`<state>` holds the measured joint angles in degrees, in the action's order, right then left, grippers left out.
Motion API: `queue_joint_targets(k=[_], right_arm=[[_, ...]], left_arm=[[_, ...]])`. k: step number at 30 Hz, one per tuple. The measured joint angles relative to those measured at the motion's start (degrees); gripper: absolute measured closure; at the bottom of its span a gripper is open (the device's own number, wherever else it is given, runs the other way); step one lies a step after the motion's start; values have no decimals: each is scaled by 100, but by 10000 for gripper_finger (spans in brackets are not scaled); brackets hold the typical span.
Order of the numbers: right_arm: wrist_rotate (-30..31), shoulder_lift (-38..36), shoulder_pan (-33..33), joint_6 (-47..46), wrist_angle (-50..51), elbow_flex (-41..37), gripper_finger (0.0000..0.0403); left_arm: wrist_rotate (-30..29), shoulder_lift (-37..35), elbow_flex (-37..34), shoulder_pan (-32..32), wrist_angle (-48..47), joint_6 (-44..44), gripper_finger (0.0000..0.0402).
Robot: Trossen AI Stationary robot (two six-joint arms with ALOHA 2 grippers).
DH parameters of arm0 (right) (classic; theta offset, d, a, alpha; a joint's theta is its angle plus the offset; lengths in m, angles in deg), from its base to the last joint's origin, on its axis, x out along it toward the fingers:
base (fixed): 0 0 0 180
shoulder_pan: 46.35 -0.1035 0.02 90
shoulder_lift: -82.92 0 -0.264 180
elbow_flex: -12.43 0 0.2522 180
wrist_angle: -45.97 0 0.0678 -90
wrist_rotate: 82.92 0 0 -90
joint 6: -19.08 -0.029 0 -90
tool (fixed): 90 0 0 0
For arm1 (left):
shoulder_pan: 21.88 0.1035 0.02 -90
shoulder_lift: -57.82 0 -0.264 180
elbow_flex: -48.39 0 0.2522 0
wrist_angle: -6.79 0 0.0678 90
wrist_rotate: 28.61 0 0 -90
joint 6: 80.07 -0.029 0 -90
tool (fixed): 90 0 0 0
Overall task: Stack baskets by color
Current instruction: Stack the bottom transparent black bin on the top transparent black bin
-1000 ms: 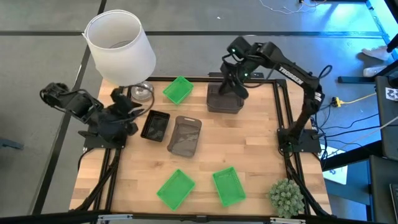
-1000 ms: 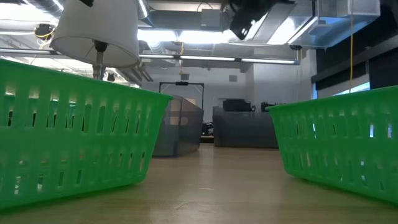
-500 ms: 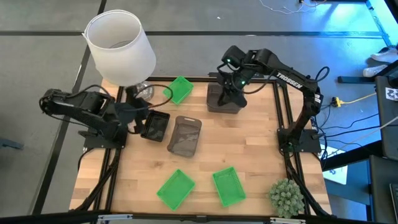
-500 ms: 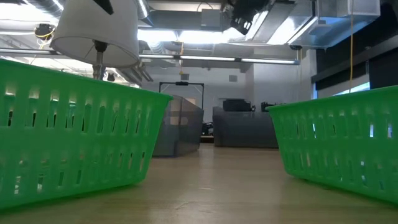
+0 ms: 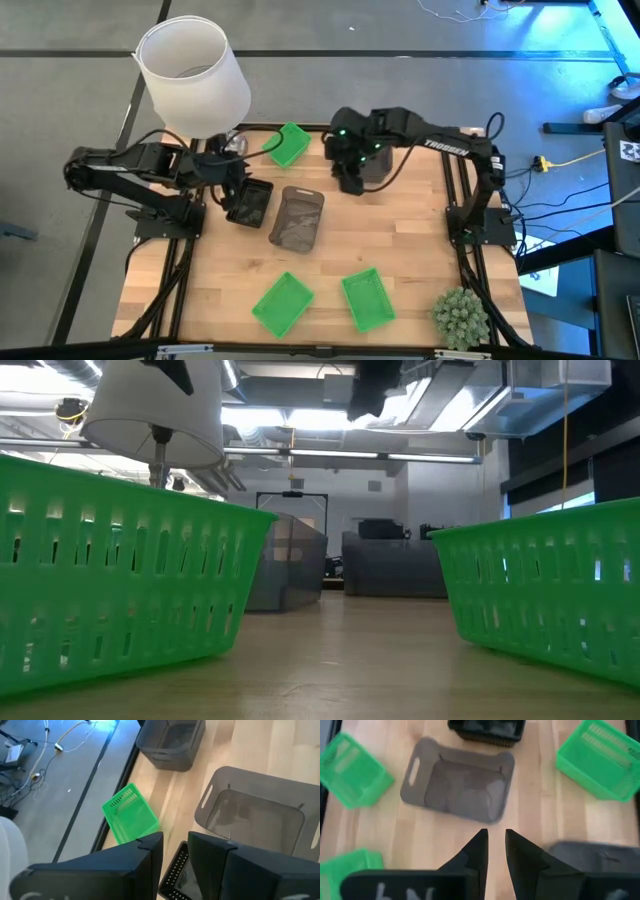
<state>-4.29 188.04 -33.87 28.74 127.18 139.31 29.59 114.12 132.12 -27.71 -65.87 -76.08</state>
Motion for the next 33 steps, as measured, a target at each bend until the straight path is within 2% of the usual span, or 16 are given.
queue_joint_targets(k=[3, 9, 15, 19, 27, 33], right_arm=[[19, 198, -119, -189, -208, 0, 337], [-28, 658, -260, 260, -332, 0, 338], [-24, 1056, -263, 258, -406, 0, 360], [-30, 1276, -261, 287, -586, 0, 361], [28, 1821, -261, 311, -748, 2, 314], [683, 1998, -261, 476, -1058, 0, 282]], left_arm=[[-4, -17, 4, -2, 3, 39, 319], [0, -11, 4, -6, 0, 42, 319], [0, -55, 4, -8, -9, 63, 319], [4, -80, 1, -8, -14, 254, 319], [146, -221, 4, -12, -19, 390, 319], [145, -298, 4, -11, -19, 510, 319]])
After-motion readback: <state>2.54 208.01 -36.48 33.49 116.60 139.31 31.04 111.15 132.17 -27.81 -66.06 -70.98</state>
